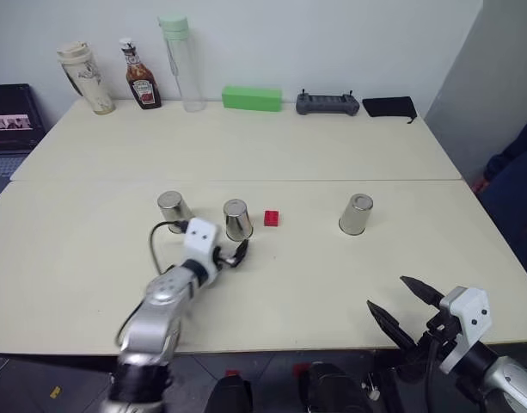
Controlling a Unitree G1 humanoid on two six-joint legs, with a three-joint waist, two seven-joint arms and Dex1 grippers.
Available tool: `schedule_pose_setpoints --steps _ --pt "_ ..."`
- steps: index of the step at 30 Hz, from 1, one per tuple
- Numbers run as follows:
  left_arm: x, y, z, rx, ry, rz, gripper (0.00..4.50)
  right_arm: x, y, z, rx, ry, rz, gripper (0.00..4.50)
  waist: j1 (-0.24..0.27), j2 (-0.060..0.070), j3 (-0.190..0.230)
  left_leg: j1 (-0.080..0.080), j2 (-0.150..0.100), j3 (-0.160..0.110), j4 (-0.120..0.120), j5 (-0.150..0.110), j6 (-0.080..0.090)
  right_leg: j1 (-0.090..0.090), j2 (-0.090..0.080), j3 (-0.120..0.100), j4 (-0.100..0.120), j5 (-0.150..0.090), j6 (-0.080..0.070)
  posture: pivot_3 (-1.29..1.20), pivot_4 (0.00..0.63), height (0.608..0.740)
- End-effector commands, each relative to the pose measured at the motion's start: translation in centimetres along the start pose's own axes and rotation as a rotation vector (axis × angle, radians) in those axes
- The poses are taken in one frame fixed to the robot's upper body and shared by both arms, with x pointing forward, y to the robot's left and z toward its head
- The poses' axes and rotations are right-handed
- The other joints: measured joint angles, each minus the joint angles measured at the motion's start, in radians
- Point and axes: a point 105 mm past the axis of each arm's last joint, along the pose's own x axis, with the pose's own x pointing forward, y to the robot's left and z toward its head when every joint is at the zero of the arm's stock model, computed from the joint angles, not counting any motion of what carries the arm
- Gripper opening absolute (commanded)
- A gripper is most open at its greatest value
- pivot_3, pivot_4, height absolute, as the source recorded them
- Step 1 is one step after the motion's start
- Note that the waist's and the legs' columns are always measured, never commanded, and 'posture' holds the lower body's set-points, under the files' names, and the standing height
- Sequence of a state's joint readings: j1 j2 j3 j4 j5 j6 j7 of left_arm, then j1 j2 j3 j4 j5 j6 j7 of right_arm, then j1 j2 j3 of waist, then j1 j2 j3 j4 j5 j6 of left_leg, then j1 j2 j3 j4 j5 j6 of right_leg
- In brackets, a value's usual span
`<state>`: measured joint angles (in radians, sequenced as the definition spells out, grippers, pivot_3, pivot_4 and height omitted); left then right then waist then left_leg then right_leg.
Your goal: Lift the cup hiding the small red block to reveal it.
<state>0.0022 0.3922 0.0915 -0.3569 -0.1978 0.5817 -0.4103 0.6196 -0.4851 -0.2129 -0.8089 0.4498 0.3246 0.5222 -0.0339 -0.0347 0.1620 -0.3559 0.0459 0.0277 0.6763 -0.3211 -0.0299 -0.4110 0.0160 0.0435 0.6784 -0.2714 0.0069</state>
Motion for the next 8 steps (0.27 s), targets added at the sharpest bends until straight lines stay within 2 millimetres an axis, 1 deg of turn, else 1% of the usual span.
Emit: schedule_pose_setpoints --steps 1,3,4,6,8 --pt "-3.3 -0.1 2.5 -0.013 -0.048 -0.035 4.47 0.0 0.2 0.9 -0.018 -0.040 0.003 4.50 0.004 0.001 0.001 0.001 0.000 0.000 0.000 0.000 0.000 0.000 0.000 0.000 0.000 0.000 0.000 0.00 0.150 0.740" --pt "-4.7 -0.3 2.7 -0.036 -0.038 -0.062 4.47 0.0 0.3 0.8 -0.015 -0.040 0.004 4.50 0.013 0.002 0.003 0.002 -0.001 -0.001 0.001 0.000 0.000 0.000 -0.001 -0.001 0.000 0.000 0.000 0.00 0.150 0.740" --pt "-5.6 -0.3 2.6 -0.047 -0.032 -0.076 4.47 0.0 0.3 0.7 -0.012 -0.040 0.006 4.50 0.020 0.003 0.004 0.002 -0.001 -0.001 0.001 0.000 0.000 0.000 -0.002 -0.001 0.000 -0.002 -0.002 0.00 0.150 0.740" --pt "-7.3 -0.6 1.9 -0.030 -0.005 -0.112 4.47 0.1 0.3 0.7 -0.009 -0.042 0.006 4.50 0.018 0.002 0.004 0.003 -0.001 0.002 0.002 0.000 0.000 0.000 -0.002 0.001 0.000 -0.003 -0.004 0.00 0.150 0.740" --pt "-8.2 -0.8 1.1 -0.059 0.020 -0.134 4.47 0.2 0.4 0.6 -0.005 -0.042 0.008 4.50 0.016 0.002 0.005 0.003 -0.001 0.002 0.001 0.000 0.000 0.000 -0.002 0.000 -0.001 -0.004 -0.006 0.00 0.150 0.740"
